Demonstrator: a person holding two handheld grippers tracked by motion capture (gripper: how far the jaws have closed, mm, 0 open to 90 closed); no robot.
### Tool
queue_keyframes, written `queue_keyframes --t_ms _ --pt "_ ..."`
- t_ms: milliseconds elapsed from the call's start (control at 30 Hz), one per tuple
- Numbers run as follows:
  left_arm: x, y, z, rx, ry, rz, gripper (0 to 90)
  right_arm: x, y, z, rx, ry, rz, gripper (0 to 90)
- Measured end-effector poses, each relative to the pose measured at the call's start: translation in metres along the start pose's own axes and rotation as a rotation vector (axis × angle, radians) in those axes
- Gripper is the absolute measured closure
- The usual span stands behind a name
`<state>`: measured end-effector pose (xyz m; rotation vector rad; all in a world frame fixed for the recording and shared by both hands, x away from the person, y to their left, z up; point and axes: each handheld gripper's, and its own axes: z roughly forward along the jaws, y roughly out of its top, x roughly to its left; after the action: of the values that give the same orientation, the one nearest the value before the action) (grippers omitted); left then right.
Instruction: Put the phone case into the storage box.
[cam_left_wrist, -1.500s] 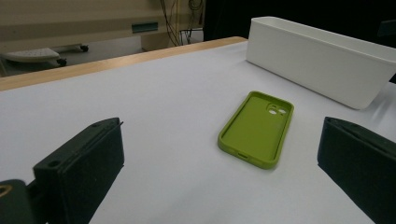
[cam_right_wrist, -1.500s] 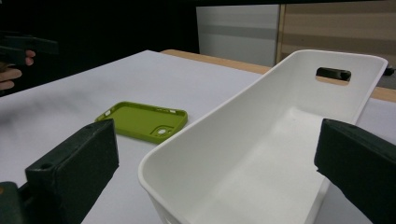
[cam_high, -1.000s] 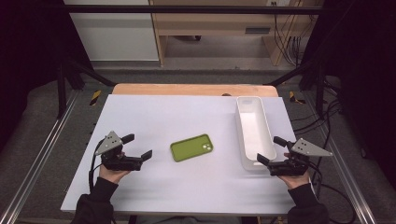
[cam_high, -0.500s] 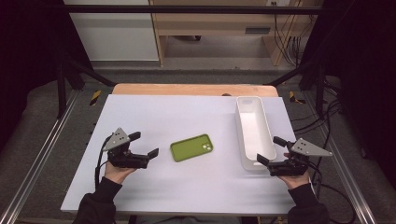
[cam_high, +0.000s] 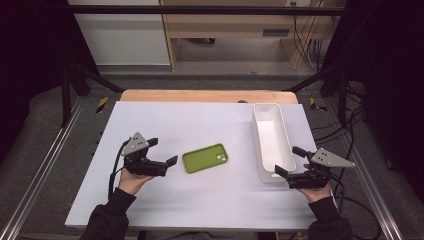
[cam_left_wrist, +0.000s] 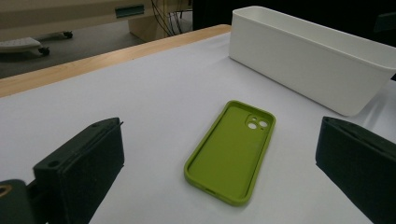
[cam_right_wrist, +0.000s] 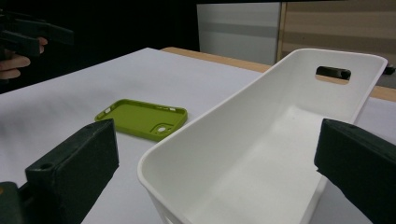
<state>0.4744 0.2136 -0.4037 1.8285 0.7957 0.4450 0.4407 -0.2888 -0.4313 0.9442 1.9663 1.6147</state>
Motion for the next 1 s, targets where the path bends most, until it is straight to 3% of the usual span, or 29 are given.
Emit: queue_keyframes --t_ms 567,1000 --pt "-0.002 0.012 0.026 0.022 0.009 0.002 0.7 0.000 0.000 -0.001 -0.004 -0.002 0.003 0.2" --pt "0.004 0.013 0.047 0.048 0.022 -0.008 0.9 -0.001 0.001 -0.002 -0.007 -0.007 0.000 0.2"
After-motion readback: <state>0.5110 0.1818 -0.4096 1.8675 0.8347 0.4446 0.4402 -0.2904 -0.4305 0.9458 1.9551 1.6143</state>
